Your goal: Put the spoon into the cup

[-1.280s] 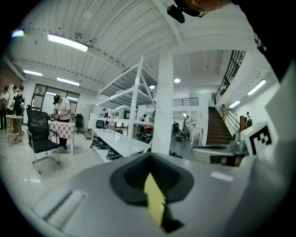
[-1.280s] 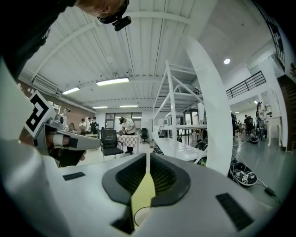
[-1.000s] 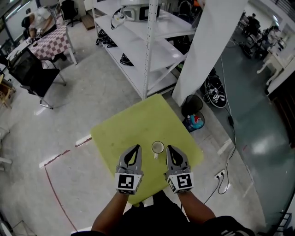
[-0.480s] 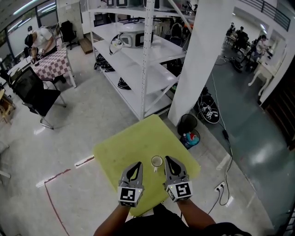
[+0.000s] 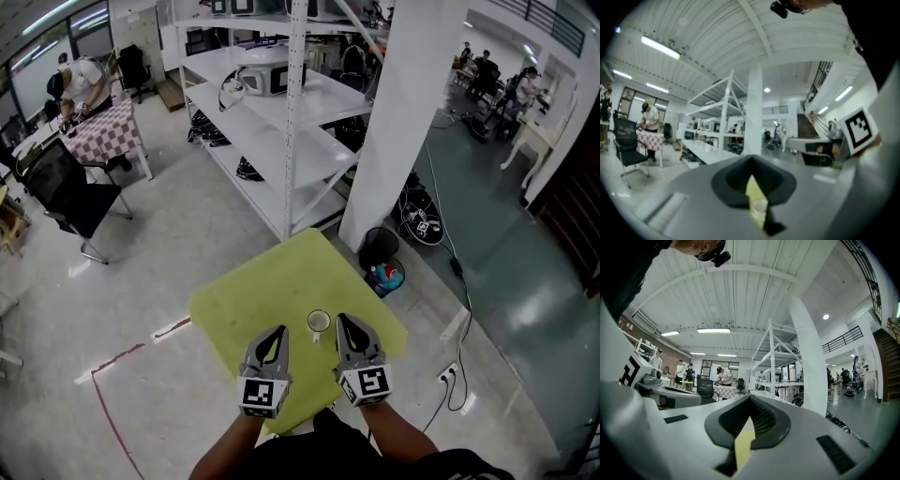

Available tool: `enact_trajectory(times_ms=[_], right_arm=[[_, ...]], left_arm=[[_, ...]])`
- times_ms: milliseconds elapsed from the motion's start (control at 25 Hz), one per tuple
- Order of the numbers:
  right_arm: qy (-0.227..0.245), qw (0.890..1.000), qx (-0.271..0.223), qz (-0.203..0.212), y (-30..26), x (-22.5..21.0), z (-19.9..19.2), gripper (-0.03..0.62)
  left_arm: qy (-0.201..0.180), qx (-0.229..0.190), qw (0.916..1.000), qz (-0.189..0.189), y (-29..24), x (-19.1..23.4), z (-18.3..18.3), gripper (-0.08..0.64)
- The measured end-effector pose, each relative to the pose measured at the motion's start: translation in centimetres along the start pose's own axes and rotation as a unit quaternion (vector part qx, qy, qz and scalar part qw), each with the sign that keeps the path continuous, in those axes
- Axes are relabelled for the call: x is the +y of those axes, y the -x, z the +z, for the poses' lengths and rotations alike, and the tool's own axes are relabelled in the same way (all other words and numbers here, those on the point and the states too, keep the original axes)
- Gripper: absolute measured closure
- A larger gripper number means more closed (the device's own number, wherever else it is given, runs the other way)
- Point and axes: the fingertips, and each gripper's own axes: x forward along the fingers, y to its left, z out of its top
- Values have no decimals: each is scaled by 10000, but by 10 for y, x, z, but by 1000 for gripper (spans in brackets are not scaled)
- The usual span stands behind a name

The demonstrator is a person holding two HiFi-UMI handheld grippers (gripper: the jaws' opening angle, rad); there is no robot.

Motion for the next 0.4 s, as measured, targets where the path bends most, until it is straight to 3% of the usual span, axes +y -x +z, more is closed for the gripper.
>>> enact_trajectory(times_ms=[160, 400], right_arm=[[18, 9999, 106, -92, 4, -3, -3, 586], [46, 9999, 119, -109, 8, -6, -3, 586]], left_arm=[[74, 169, 9998, 71, 3, 2, -7, 554], [83, -35, 10000, 31, -1, -4, 5, 554]])
